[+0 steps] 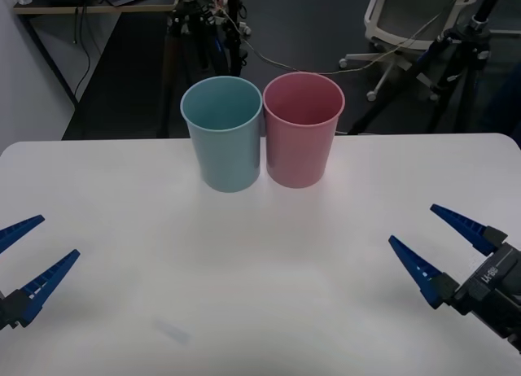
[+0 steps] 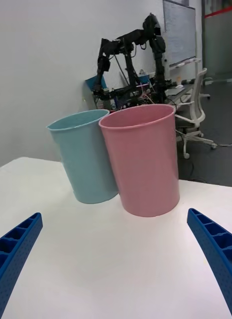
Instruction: Grasp the object on the table and drop it into the matching bin: aluminum can to the light blue bin, PET bottle to the pink bin.
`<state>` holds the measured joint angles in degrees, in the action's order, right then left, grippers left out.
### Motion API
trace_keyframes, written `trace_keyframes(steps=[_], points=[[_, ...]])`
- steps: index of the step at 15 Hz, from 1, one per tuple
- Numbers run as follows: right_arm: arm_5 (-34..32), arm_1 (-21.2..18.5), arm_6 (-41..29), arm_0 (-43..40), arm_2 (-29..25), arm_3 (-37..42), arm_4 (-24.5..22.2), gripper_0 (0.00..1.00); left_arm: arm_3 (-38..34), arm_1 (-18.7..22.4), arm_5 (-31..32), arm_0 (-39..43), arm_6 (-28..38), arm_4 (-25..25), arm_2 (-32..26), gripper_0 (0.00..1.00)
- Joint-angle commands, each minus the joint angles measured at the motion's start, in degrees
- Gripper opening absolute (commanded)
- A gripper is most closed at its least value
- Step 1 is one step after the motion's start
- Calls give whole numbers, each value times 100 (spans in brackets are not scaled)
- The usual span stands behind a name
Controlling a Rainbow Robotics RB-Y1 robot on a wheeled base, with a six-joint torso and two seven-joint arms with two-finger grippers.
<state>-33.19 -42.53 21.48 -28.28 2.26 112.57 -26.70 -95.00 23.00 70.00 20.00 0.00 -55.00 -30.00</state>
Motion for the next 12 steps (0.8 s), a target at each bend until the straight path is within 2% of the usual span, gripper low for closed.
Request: trace_keyframes(steps=[1, 5, 12], points=[[-311, 140, 75, -99, -68, -113, -265, 100, 0, 0, 0, 0, 0, 0, 0, 100], [-680, 157, 102, -266, -103, -113, -468, 100, 0, 0, 0, 0, 0, 0, 0, 100], [-750, 157, 66, -266, -112, -113, -670, 100, 0, 0, 0, 0, 0, 0, 0, 100]])
